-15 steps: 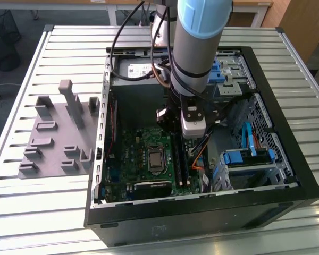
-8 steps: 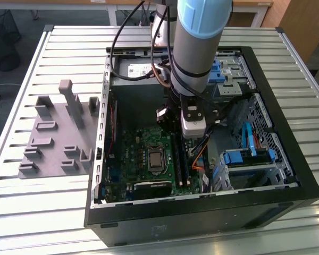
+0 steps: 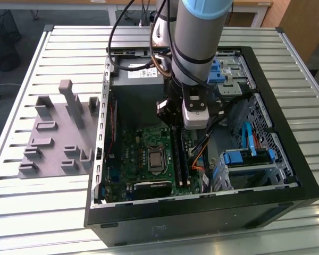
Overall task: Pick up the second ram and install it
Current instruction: 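Press down the second ram until it locks into place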
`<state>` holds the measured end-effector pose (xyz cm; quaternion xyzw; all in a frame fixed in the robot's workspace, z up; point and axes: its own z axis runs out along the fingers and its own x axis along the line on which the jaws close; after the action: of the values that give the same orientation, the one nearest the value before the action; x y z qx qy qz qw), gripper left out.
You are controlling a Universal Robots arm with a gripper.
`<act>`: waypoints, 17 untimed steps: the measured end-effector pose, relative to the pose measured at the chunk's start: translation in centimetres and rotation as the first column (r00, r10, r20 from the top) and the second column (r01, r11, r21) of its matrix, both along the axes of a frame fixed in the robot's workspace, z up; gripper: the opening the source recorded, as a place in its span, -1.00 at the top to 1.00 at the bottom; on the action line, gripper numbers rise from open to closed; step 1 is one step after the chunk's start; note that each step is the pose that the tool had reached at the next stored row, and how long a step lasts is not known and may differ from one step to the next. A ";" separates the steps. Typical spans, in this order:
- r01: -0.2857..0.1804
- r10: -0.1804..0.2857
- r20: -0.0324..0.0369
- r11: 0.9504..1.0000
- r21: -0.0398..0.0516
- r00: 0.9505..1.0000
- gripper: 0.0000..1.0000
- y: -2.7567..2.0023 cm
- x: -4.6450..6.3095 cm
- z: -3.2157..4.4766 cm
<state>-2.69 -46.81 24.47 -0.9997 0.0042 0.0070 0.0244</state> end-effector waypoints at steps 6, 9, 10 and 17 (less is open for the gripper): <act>0.000 0.000 0.000 1.000 0.000 1.000 0.79 0.00 0.0 0.05; 0.000 0.000 0.000 1.000 0.000 1.000 0.79 0.00 0.0 0.05; 0.000 0.000 0.000 1.000 0.000 1.000 0.79 -0.02 0.0 0.06; 0.000 0.000 0.000 1.000 0.000 1.000 0.79 -0.99 0.0 0.04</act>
<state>-2.69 -47.80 24.52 -0.9997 0.0042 0.0070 0.0244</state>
